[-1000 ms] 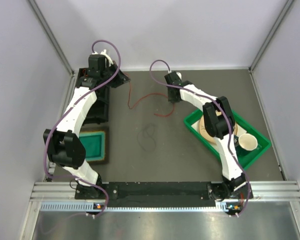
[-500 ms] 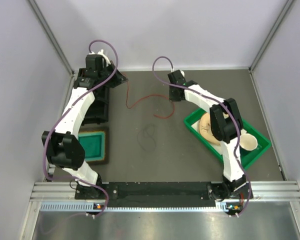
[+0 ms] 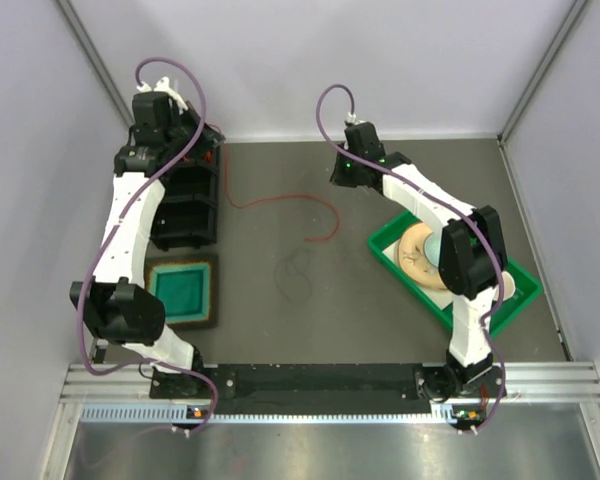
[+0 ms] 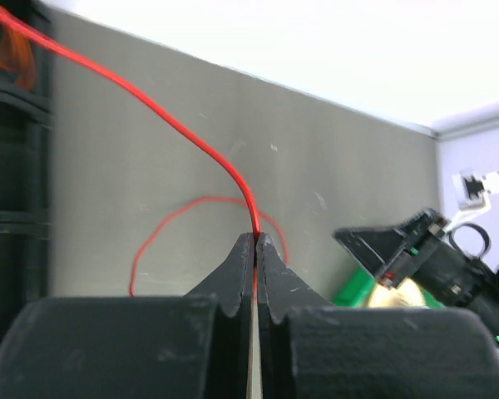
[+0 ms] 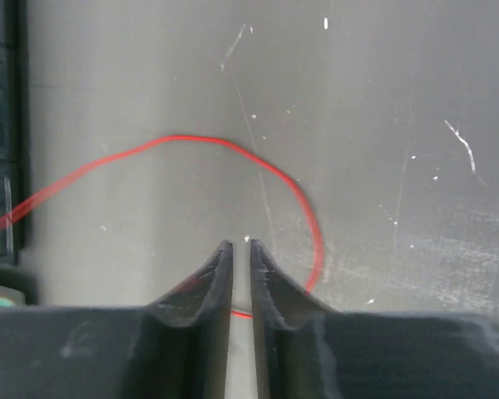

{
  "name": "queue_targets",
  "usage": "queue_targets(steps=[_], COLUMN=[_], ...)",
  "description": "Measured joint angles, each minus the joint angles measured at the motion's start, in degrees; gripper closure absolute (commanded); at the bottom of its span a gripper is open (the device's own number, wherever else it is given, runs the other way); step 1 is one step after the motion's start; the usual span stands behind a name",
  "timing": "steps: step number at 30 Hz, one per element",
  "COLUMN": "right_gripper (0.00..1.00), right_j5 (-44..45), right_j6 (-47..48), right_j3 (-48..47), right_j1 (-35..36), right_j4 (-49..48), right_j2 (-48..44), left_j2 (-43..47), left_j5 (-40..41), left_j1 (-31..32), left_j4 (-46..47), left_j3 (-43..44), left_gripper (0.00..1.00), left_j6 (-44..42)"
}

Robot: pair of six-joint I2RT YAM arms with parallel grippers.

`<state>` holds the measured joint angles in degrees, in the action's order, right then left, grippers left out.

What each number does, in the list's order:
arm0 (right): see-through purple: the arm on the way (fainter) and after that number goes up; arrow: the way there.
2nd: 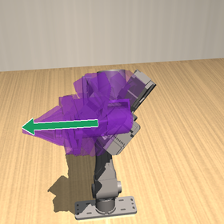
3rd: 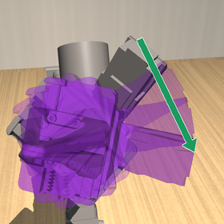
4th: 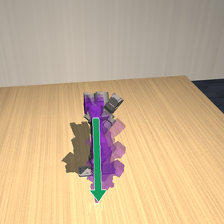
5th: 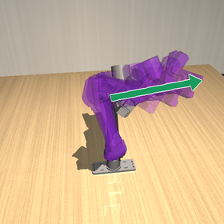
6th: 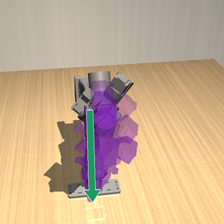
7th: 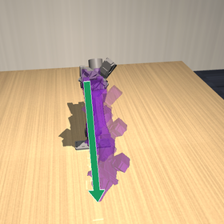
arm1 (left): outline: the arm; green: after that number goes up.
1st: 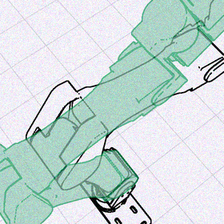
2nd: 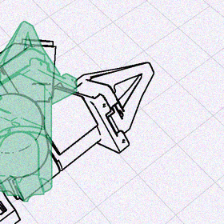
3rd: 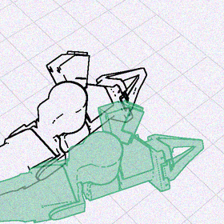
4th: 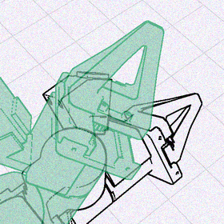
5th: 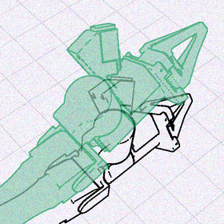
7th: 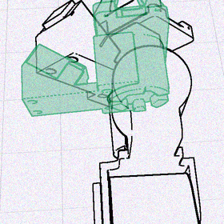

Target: Untangle the cables

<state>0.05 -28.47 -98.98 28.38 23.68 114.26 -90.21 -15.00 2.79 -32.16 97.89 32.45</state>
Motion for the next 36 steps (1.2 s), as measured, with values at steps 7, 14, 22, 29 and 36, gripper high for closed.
queue_targets(steps=[7, 14, 22, 29, 36], right_gripper=[0.60, 0.60, 0.60, 0.61, 0.62], right_j5=[1.64, 3.61, 4.20, 3.26, 1.90], right_j6=[-0.02, -0.07, -0.07, -0.11, -0.35], right_j3=[6.47, 15.23, 18.51, 20.35, 20.76], right_j1=[-0.02, -0.02, -0.02, -0.02, -0.02], right_j4=[0.15, 0.46, -0.13, -0.33, -0.70], right_j2=[-1.90, -7.69, -13.03, -13.46, -13.38], left_j2=[-0.35, -2.32, -2.21, -2.08, -0.17], left_j5=[9.33, 17.03, 22.75, 26.84, 35.08], left_j1=[-0.42, -0.44, -0.44, -0.44, -0.44], left_j4=[-7.48, -6.32, 1.60, 5.35, 5.18], left_j3=[14.19, 31.71, 33.40, 36.17, 32.26], left_gripper=[1.00, 1.00, 1.00, 1.00, 1.00], left_j6=[-6.36, -8.61, -9.09, -11.85, -16.59])
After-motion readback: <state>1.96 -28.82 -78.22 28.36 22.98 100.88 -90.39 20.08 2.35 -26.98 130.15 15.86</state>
